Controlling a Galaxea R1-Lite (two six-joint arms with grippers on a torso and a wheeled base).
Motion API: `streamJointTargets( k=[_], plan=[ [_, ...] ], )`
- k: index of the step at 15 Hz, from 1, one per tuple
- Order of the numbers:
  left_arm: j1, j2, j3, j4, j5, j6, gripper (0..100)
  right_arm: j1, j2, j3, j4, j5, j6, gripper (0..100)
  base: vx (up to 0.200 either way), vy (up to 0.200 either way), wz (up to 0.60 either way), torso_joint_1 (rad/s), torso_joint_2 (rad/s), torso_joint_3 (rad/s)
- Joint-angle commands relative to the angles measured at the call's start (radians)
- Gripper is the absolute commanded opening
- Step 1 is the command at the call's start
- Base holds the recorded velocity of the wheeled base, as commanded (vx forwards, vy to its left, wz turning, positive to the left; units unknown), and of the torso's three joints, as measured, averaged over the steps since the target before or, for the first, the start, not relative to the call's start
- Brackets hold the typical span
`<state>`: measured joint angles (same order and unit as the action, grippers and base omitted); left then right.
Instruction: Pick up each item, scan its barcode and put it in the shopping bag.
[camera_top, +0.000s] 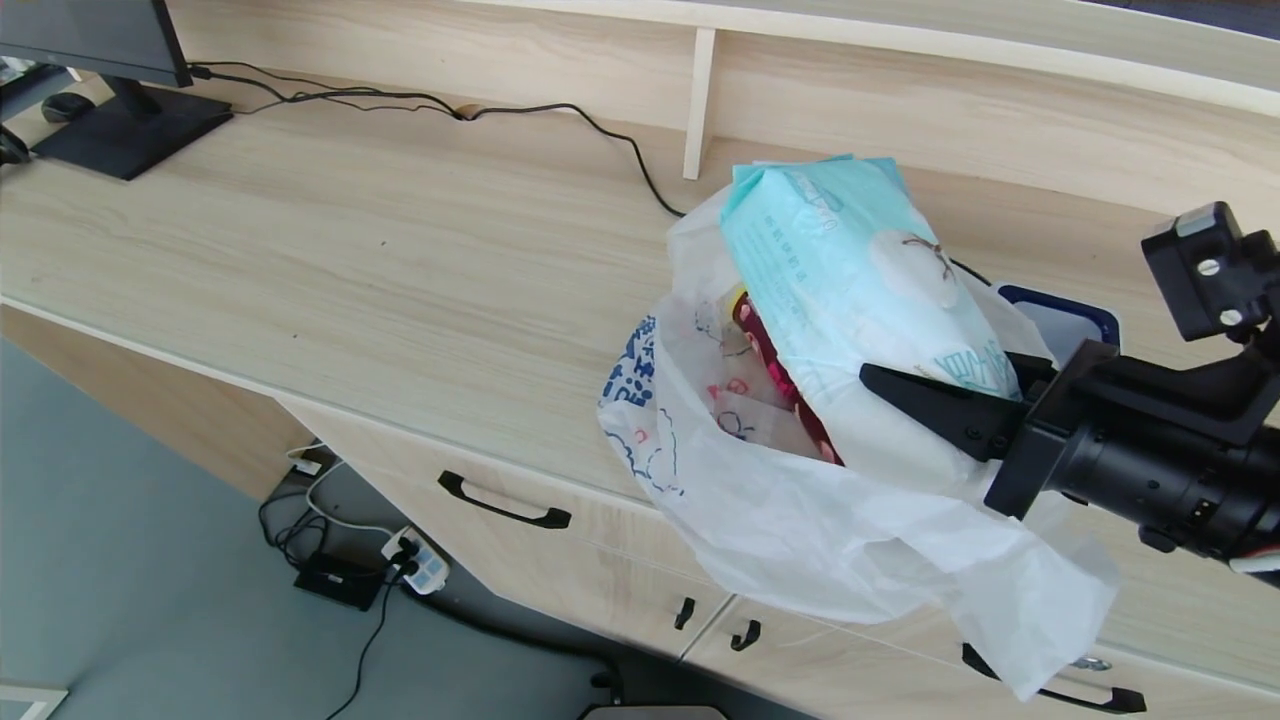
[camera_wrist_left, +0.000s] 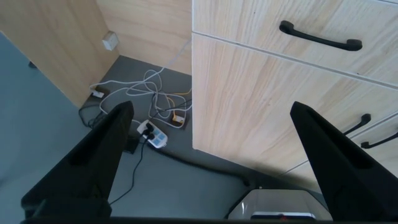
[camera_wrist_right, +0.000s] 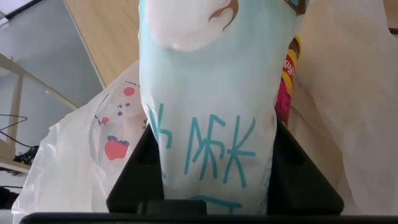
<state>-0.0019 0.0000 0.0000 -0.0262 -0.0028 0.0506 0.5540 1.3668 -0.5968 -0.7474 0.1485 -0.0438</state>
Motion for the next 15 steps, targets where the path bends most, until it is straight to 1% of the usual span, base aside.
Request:
streamJointTargets(
  k=[1, 3, 6, 11, 12, 15],
  plan=[
    [0.0, 0.002, 0.0, -0.001, 0.0, 0.0, 100, 0.003, 0.005, 0.015, 0.007, -0.003, -0.001, 0, 0.0, 0.0, 0.0, 0.0, 0.0, 0.0],
    [0.0, 0.002, 0.0, -0.001, 0.0, 0.0, 100, 0.0, 0.0, 0.012, 0.007, -0.006, 0.001, 0, 0.0, 0.0, 0.0, 0.0, 0.0, 0.0],
    [0.0, 0.002, 0.0, -0.001, 0.0, 0.0, 100, -0.002, -0.023, 0.008, 0.005, -0.06, 0.002, 0, 0.0, 0.0, 0.0, 0.0, 0.0, 0.0],
    [0.0, 0.002, 0.0, 0.0, 0.0, 0.0, 100, 0.006, -0.058, 0.065, 0.008, -0.056, 0.007, 0, 0.0, 0.0, 0.0, 0.0, 0.0, 0.0],
    [0.0, 0.002, 0.0, 0.0, 0.0, 0.0, 100, 0.004, -0.058, 0.061, 0.008, -0.056, 0.01, 100, 0.0, 0.0, 0.0, 0.0, 0.0, 0.0],
    [0.0, 0.002, 0.0, 0.0, 0.0, 0.0, 100, 0.006, -0.052, 0.06, 0.008, -0.055, 0.009, 100, 0.0, 0.0, 0.0, 0.0, 0.0, 0.0]
  ],
)
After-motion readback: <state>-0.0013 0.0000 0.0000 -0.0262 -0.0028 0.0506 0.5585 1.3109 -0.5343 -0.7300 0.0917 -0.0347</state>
